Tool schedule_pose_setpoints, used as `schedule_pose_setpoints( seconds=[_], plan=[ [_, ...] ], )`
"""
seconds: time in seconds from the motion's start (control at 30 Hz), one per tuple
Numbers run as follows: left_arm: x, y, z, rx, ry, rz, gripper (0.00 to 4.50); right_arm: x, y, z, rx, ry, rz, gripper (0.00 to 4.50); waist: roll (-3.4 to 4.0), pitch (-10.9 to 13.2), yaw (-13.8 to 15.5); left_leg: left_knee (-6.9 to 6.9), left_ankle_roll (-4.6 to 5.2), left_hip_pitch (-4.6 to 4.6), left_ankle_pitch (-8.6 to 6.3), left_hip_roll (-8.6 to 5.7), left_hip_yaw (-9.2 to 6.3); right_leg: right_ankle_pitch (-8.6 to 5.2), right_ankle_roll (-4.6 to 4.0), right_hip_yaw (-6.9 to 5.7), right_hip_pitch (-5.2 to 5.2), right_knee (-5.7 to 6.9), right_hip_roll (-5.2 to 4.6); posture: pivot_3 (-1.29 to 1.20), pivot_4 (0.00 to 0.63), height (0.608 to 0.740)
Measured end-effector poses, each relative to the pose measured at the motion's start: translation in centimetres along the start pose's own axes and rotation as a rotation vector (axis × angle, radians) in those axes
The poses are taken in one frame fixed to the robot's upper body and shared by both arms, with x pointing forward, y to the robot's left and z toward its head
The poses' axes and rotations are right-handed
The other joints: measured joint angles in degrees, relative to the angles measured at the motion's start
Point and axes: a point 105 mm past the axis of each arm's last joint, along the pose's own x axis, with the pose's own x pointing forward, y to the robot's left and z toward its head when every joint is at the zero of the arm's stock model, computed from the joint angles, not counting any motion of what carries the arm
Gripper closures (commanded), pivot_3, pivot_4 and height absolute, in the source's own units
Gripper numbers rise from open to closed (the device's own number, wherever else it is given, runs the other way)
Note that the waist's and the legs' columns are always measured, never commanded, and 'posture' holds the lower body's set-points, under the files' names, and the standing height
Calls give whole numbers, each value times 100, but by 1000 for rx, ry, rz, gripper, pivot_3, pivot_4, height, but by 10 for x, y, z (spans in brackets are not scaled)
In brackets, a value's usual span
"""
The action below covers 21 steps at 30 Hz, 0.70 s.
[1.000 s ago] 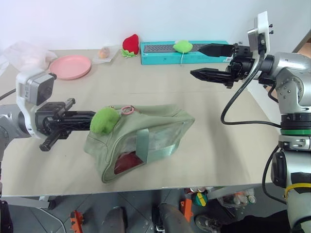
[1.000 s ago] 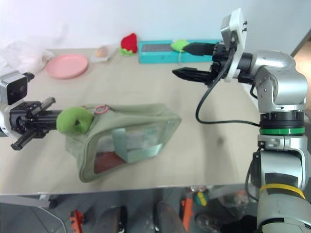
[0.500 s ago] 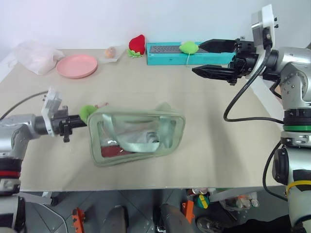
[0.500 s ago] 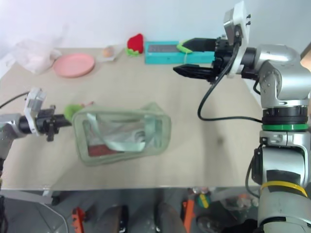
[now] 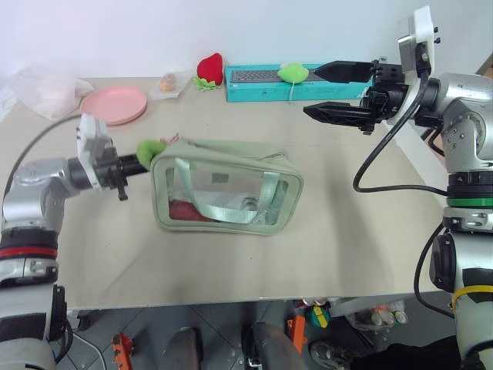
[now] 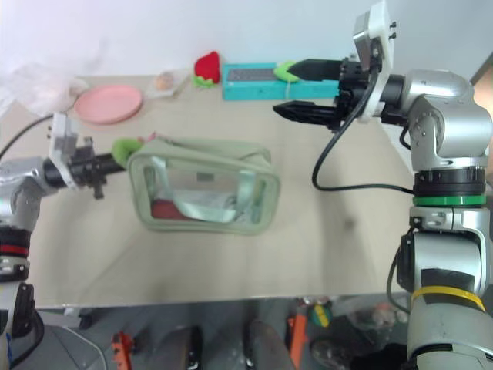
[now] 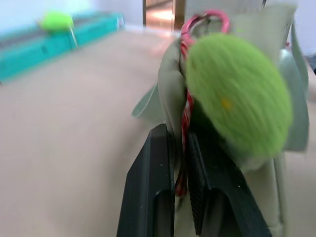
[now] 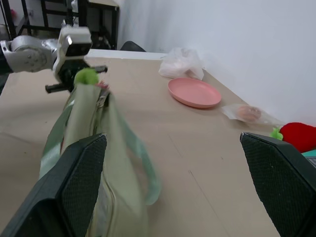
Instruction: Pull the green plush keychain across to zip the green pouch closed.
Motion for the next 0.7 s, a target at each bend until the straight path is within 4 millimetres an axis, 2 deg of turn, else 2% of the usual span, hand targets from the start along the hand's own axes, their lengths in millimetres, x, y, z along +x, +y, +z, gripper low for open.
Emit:
schedule_pose_setpoints(
  seconds=[0.1, 0.3, 0.43, 0.7],
  plan=[
    [-6, -3, -3, 15, -4, 11, 4076, 0, 2, -3, 22, 7, 9, 0, 1, 0, 15, 2, -3, 1, 2, 0, -1, 0, -1, -2, 0, 2, 0, 0, 150, 740],
    [-17, -15, -13, -26, -10, 36, 4076, -3, 33, -20, 127, 43, 119, 0, 3, -2, 13, 4, -4, 24, 3, 3, 0, 1, -1, -1, 19, 4, -1, 0, 150, 740],
    [-12, -20, -6, -90, -38, 19, 4076, -2, 41, -31, 177, 73, 120, 0, 3, -1, 8, 8, -3, 25, 10, 4, -1, 11, 5, 5, 19, 5, 0, 0, 150, 740],
    [-5, -22, 3, -100, -43, -6, 4076, -2, 53, -45, 236, 105, 122, 0, 3, -1, 15, 6, -3, 22, 10, 0, 0, 11, 7, 5, 18, 4, 1, 0, 150, 740]
  ],
)
